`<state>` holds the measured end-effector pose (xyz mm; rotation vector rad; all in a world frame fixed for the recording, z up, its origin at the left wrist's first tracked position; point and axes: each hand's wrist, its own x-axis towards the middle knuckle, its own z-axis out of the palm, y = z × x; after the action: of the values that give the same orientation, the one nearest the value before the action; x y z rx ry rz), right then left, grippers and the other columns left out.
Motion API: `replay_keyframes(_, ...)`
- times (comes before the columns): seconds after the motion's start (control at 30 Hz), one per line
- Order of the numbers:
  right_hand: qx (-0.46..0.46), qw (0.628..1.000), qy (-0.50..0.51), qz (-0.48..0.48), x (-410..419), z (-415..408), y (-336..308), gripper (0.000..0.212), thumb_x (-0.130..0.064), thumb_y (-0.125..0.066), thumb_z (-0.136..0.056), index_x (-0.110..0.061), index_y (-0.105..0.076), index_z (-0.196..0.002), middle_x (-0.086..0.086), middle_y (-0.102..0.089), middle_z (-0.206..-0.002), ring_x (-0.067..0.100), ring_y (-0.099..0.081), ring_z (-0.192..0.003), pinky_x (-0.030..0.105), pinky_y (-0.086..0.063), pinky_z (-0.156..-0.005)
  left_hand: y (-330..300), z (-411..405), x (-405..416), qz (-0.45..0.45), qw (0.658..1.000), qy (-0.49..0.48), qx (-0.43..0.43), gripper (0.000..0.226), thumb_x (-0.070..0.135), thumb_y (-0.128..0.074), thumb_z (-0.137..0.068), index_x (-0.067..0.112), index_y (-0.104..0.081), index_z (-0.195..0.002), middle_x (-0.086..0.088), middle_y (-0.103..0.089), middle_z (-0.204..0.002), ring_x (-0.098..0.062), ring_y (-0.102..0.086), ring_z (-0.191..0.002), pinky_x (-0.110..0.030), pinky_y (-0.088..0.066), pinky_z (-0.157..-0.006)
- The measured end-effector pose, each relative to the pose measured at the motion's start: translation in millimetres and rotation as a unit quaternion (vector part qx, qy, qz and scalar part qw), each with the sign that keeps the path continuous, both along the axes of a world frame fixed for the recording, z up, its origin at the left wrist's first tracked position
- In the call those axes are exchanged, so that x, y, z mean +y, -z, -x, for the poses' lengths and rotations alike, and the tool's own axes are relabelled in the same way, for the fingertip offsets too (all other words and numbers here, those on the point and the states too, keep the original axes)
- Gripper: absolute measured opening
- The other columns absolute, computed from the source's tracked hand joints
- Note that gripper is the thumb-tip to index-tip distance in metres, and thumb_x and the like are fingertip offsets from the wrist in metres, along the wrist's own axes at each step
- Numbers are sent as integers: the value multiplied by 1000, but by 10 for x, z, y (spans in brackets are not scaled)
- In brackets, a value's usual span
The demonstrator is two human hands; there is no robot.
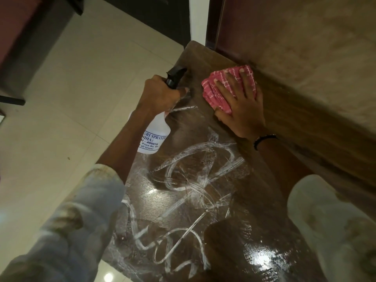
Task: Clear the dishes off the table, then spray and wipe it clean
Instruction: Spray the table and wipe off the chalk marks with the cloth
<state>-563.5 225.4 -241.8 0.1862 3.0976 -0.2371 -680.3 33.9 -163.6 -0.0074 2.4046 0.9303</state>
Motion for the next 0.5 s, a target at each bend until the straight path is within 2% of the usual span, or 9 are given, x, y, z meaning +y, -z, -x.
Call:
replay_keyframes(0.07, 9, 1000, 17, 8, -68, 68, 5, 71, -61, -37, -85, -32, -24, -149, 2, -19, -159, 31, -9, -147, 53, -12, -113, 0, -1, -23, 5, 1000, 3, 15, 56, 42, -71, -76, 3, -59, -114, -12, -67, -103, -25, -65, -87, -18, -42, -57)
replay_keyframes(0.17, 9, 999, 37, 17, -180, 227, -3, 72, -61, -35, -85, -31, -22, -150, 5, -19, -159, 34, -9, -146, 54, -8, -114, -27, -40, -35, 0, 999, 13, 32, 53, 40, -70, -77, 3, -60, -114, -12, -67, -101, -22, -65, -86, -14, -39, -53)
replay_keyframes(0.27, 2, 1000, 6, 22, -327, 464, -3, 70, -58, -36, -88, -28, -23, -150, 7, -19, -158, 33, -10, -147, 52, -3, -114, -79, -81, -47, -24, 999, 29, 30, 34, 35, -71, -77, 5, -66, -93, -6, -65, -79, -14, -60, -64, -7, -39, -47)
replay_keyframes(0.33, 12, 999, -41, 18, -386, 646, 7, 66, -56, -33, -90, -27, -26, -149, 6, -21, -158, 33, -11, -147, 50, -2, -116, -115, -106, -49, -34, 998, 36, 30, 26, 32, -71, -78, 6, -66, -82, -6, -63, -70, -14, -56, -57, -6, -37, -43)
replay_keyframes(0.43, -5, 996, -85, 11, -332, 916, 13, 64, -58, -24, -91, -33, -22, -149, 1, -17, -159, 29, -8, -148, 49, -5, -118, -145, -111, -71, -41, 998, 30, 39, 30, 31, -71, -78, 3, -67, -87, -12, -64, -78, -18, -57, -62, -9, -38, -47)
replay_keyframes(0.5, -19, 997, -77, 10, -335, 1035, 1, 65, -62, -16, -90, -36, -16, -150, -1, -13, -160, 28, -5, -148, 50, -5, -119, -161, -113, -80, -47, 998, 31, 37, 33, 32, -70, -79, 2, -68, -91, -17, -68, -84, -24, -62, -68, -15, -42, -53)
